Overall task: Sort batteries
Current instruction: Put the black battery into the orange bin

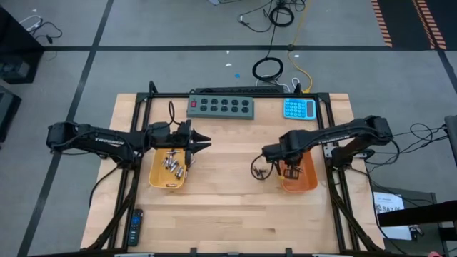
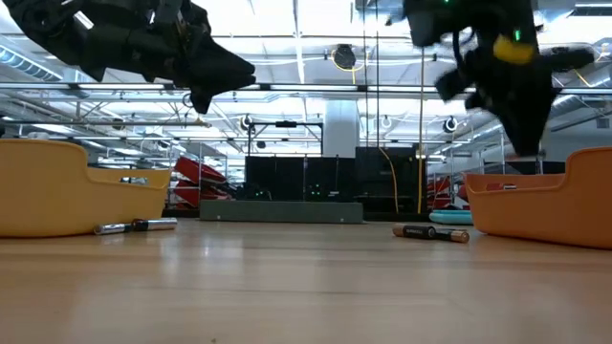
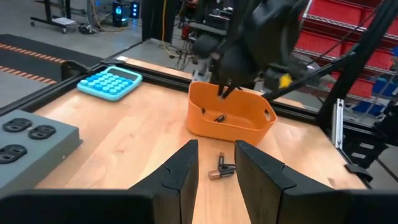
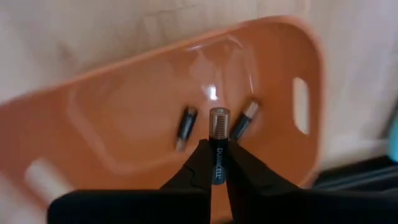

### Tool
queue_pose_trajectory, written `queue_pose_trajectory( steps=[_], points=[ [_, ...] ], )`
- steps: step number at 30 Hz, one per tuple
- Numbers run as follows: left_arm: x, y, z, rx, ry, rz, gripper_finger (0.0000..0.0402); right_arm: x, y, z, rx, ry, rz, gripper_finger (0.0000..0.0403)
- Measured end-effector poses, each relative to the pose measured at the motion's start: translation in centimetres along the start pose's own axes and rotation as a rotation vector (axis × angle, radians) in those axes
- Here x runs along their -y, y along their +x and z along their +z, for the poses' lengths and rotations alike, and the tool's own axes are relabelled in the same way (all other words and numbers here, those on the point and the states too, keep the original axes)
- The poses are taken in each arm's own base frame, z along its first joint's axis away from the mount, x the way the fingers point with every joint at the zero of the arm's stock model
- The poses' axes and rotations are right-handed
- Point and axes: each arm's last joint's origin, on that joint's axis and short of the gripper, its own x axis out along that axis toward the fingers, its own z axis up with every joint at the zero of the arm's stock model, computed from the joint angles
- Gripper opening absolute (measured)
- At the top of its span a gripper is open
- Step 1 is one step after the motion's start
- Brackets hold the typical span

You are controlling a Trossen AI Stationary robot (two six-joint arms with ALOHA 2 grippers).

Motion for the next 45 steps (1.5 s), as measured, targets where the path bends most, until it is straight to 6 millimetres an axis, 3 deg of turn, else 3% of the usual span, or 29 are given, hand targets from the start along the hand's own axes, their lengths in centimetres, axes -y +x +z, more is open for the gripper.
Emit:
queue_pose_trajectory(
  steps=[5,8,13,18,21,23,32,45],
  points=[
    [0.5,0.0,-0.1,-0.002,0.003,-0.019,0.0114,-0.2,4.2,-0.4,-0.002,0.037,0.053,0.0064],
    [0.7,0.1,-0.1,-0.004,0.004,-0.027,0.0114,-0.1,4.7,-0.6,-0.024,0.045,0.079,0.0108],
    [0.7,0.1,-0.1,-0.002,0.005,-0.019,0.0114,0.1,2.0,-0.4,-0.039,0.08,0.053,0.0154],
    [0.7,0.1,-0.1,0.001,0.005,-0.004,0.0114,-0.6,-2.7,2.2,0.218,0.106,0.064,0.0159],
    [0.7,0.1,-0.1,-0.001,-0.015,-0.007,0.0114,-1.5,-3.6,4.4,0.332,0.088,0.094,0.0158],
    [0.7,0.0,-0.2,-0.01,-0.045,-0.03,0.0114,-2.1,-3.1,5.8,0.352,0.079,0.106,0.0158],
    [1.0,-0.1,-1.6,-0.2,-0.177,-0.168,0.0114,-3.0,3.0,11.2,0.263,0.199,0.199,0.0158],
    [0.8,-0.3,-2.4,-0.278,-0.183,-0.144,0.0114,-2.6,4.5,12.1,0.241,0.266,0.195,0.0157]
  ],
)
